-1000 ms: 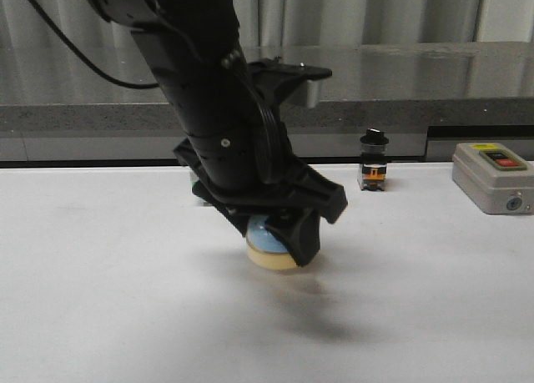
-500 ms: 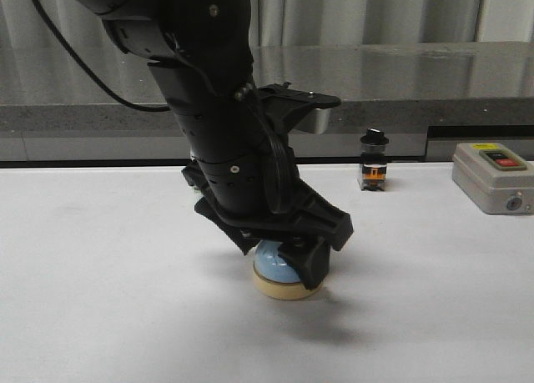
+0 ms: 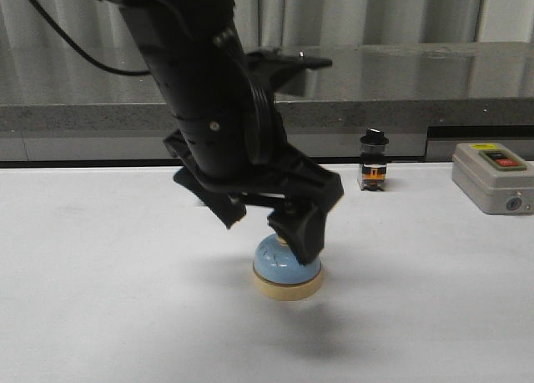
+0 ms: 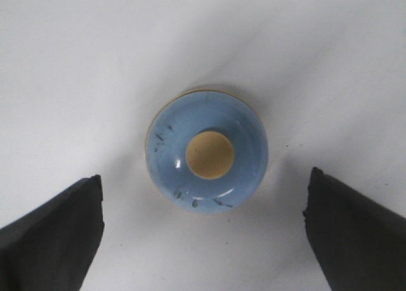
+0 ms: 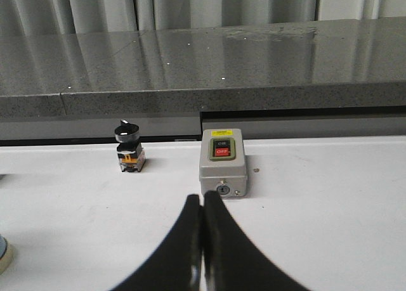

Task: Place and press bell with both arms
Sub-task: 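Open the left gripper and lift it away from the bell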

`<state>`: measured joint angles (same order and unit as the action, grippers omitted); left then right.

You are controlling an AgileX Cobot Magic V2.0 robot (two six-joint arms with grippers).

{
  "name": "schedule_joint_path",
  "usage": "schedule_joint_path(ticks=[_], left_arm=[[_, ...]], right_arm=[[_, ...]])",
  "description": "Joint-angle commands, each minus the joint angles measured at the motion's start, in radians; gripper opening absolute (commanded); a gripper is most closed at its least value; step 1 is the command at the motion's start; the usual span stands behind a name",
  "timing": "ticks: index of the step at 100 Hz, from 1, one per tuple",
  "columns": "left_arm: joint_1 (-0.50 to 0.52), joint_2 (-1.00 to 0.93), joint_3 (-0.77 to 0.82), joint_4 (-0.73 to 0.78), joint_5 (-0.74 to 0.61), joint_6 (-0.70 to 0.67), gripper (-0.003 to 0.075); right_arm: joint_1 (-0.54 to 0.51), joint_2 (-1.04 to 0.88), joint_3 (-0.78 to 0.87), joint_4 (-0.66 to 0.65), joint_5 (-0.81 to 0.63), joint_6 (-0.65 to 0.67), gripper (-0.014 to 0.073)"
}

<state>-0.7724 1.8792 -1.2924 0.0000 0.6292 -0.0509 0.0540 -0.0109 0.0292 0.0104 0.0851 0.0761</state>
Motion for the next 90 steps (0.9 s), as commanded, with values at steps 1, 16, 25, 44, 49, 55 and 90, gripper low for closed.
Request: schedule_joint_path(ticks=[1, 16, 25, 44, 49, 55, 90], left_arm=[[0.032, -0.121, 0.008, -0.006, -0.014, -0.01, 0.062], [0.129, -0.245, 0.103, -0.006, -0.049, -0.014, 0.062], [0.206, -0.322, 0.182, -0.006, -0.103, -0.034, 0.062], [0.371, -0.524, 0.359, -0.051, -0.25, -0.042, 0.062], [0.407, -0.579, 0.402, -0.051, -0.284, -0.042, 0.062], [0.445, -0.644, 0.455, -0.051, -0.326, -0.042, 0.062], [0.496, -1.058, 0.698, -0.051, -0.509, -0.042, 0.0585]], right_arm=[[-0.003, -0.018, -0.02, -0.01, -0.08, -0.003, -0.0064], [-0.003, -0.018, -0.02, -0.01, -0.08, -0.003, -0.0064], [-0.003, -0.018, -0.02, -0.01, -0.08, -0.003, -0.0064], [-0.003, -0.018, -0.02, -0.01, -0.08, -0.003, -0.0064], [-0.003, -0.018, -0.02, -0.01, -0.08, -0.003, -0.0064], [-0.003, -0.018, -0.02, -0.01, -0.08, -0.003, -0.0064], [-0.003, -0.018, -0.02, -0.01, -0.08, -0.003, -0.0064]])
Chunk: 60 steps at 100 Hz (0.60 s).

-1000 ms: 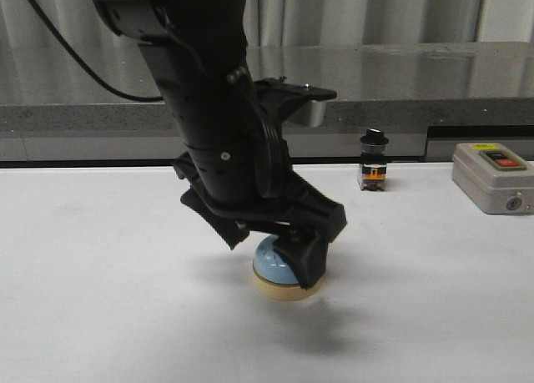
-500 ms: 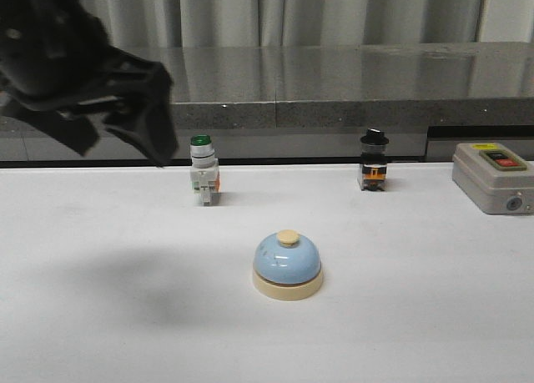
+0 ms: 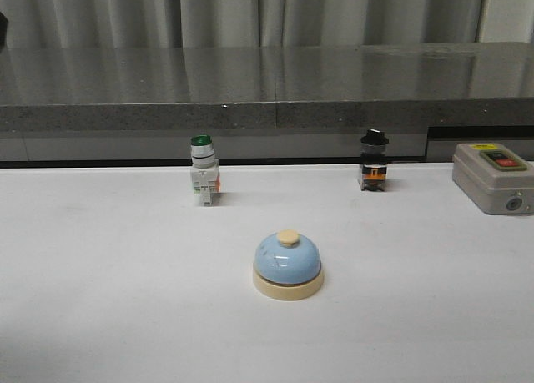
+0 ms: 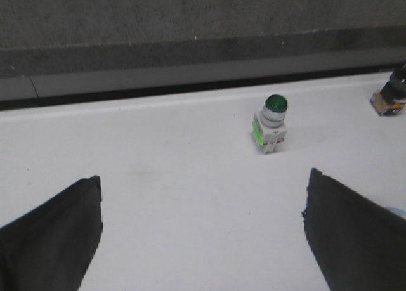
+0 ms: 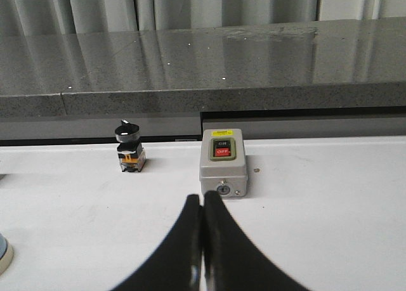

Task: Place and press bell with both arms

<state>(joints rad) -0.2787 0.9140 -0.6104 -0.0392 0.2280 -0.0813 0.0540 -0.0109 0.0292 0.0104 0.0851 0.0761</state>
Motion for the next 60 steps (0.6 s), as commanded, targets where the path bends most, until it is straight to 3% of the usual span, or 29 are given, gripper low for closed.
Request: schedule_joint_path(ticks=[1, 10, 17, 37, 60], left_arm=[[0.003, -0.099, 0.02, -0.012, -0.107, -0.011, 0.0575], [0.003, -0.182, 0.054, -0.012, -0.11, -0.011, 0.0485], [0.003, -0.231, 0.072, -0.012, -0.108, -0.011, 0.0374], [0.003, -0.29, 0.085, -0.008, -0.114, -0.01, -0.0025], [0.003, -0.286, 0.085, -0.008, -0.116, -0.01, -0.0021]], right_arm=[[-0.003, -0.018, -0.02, -0.01, -0.08, -0.003, -0.0064], [-0.003, -0.018, -0.02, -0.01, -0.08, -0.003, -0.0064], [-0.003, -0.018, -0.02, -0.01, -0.08, -0.003, -0.0064], [-0.003, -0.018, -0.02, -0.01, -0.08, -0.003, -0.0064], [-0.003, -0.018, -0.02, -0.01, -0.08, -0.003, -0.0064]])
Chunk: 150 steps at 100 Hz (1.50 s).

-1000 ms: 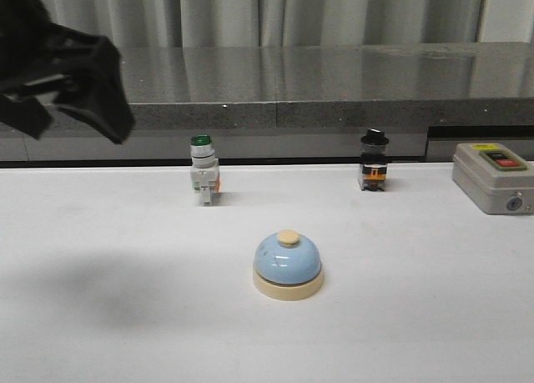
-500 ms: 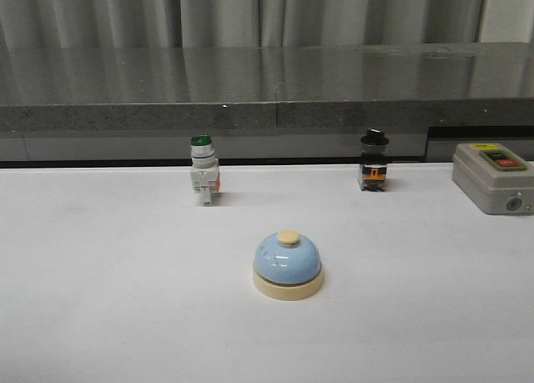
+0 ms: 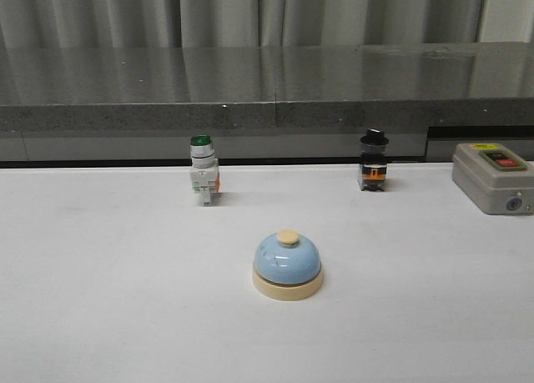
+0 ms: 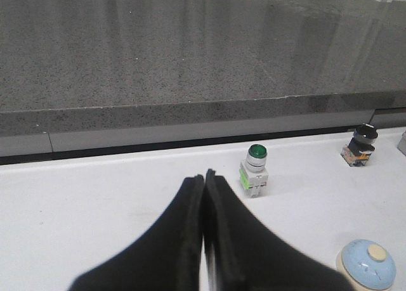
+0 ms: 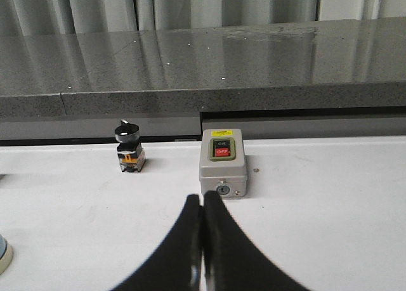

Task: Place and press bell with both arms

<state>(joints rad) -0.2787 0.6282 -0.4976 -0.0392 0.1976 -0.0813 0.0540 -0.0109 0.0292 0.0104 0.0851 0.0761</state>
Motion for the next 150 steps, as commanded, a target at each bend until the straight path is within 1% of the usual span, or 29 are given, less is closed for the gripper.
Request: schedule_joint_path(ticks=[1, 48, 65, 80, 105, 117, 136, 150], left_arm=[[0.003, 0.0, -0.027, -0.008, -0.086, -0.01, -0.0021], [0.003, 0.005, -0.027, -0.008, -0.086, -0.01, -0.0021], [0.004, -0.021, -0.005, 0.088, -0.138, -0.01, -0.0021], [0.028, -0.112, 0.087, 0.088, -0.147, -0.01, -0.0021], [0.13, -0.315, 0.286, 0.088, -0.149, -0.01, -0.0021], [0.163, -0.434, 0.377, 0.088, -0.177, -0.01, -0.002], [0.221, -0.596, 0.471, 0.086, -0.198, -0.01, -0.0021], [0.263, -0.666, 0.519, 0.086, -0.198, -0.01, -0.0021]], right_arm=[[-0.003, -0.018, -0.02, -0.01, -0.08, -0.003, -0.0064], [-0.003, -0.018, -0.02, -0.01, -0.08, -0.003, -0.0064], [-0.003, -0.018, -0.02, -0.01, -0.08, -0.003, -0.0064], [-0.003, -0.018, -0.02, -0.01, -0.08, -0.003, -0.0064], [-0.003, -0.018, -0.02, -0.01, -0.08, -0.003, -0.0064], [-0.003, -0.018, -0.02, -0.01, -0.08, -0.003, -0.0064], [-0.003, -0.018, -0.02, -0.01, -0.08, -0.003, -0.0064], [-0.003, -0.018, -0.02, -0.01, -0.08, -0.003, -0.0064]])
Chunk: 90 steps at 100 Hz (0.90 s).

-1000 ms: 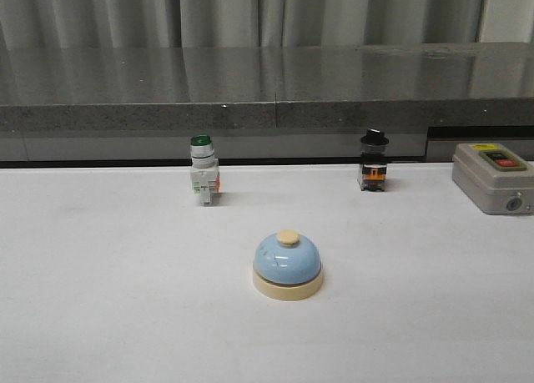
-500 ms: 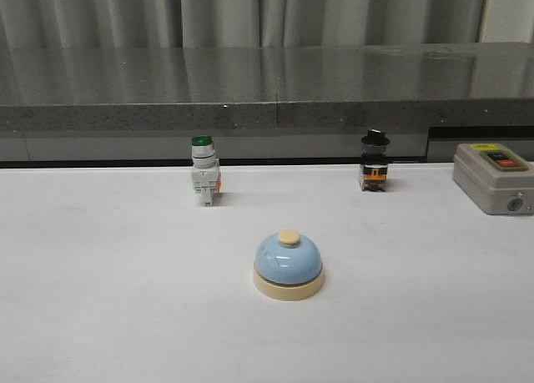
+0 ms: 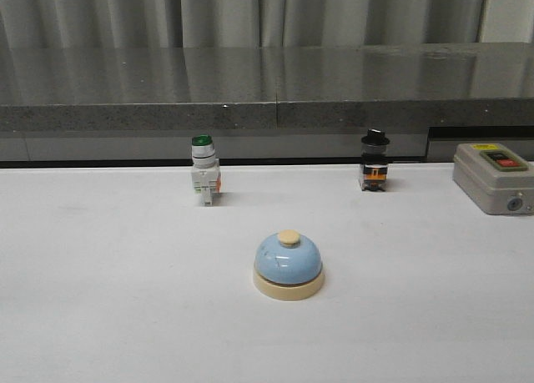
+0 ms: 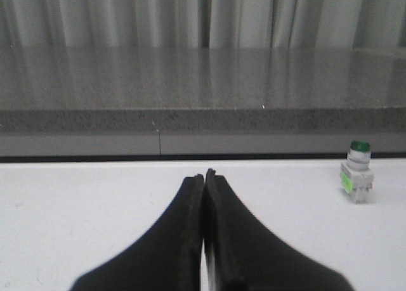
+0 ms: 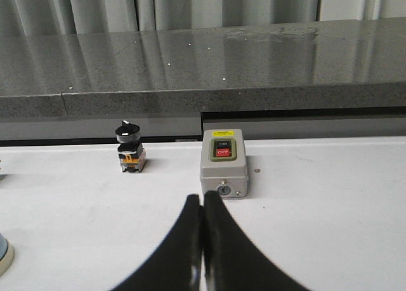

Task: Place and press bell with both arms

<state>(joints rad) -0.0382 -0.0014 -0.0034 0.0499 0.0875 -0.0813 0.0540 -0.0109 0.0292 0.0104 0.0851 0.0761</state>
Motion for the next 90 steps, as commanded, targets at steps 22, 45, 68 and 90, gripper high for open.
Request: schedule_joint_path(ticks=[22, 45, 68, 90], left_arm=[[0.048, -0.035, 0.057, -0.003, -0.117, -0.01, -0.0021], [0.048, -0.035, 0.057, -0.003, -0.117, -0.01, -0.0021], [0.048, -0.035, 0.057, -0.003, -0.117, -0.01, -0.0021], [0.048, -0.035, 0.057, -0.003, -0.117, -0.01, -0.0021]], right_arm=[[-0.003, -0.018, -0.02, -0.01, -0.08, -0.003, -0.0064], [-0.003, -0.018, -0.02, -0.01, -0.08, -0.003, -0.0064], [-0.003, -0.018, -0.02, -0.01, -0.08, -0.003, -0.0064], [-0.003, -0.018, -0.02, -0.01, -0.085, -0.004, -0.0064]])
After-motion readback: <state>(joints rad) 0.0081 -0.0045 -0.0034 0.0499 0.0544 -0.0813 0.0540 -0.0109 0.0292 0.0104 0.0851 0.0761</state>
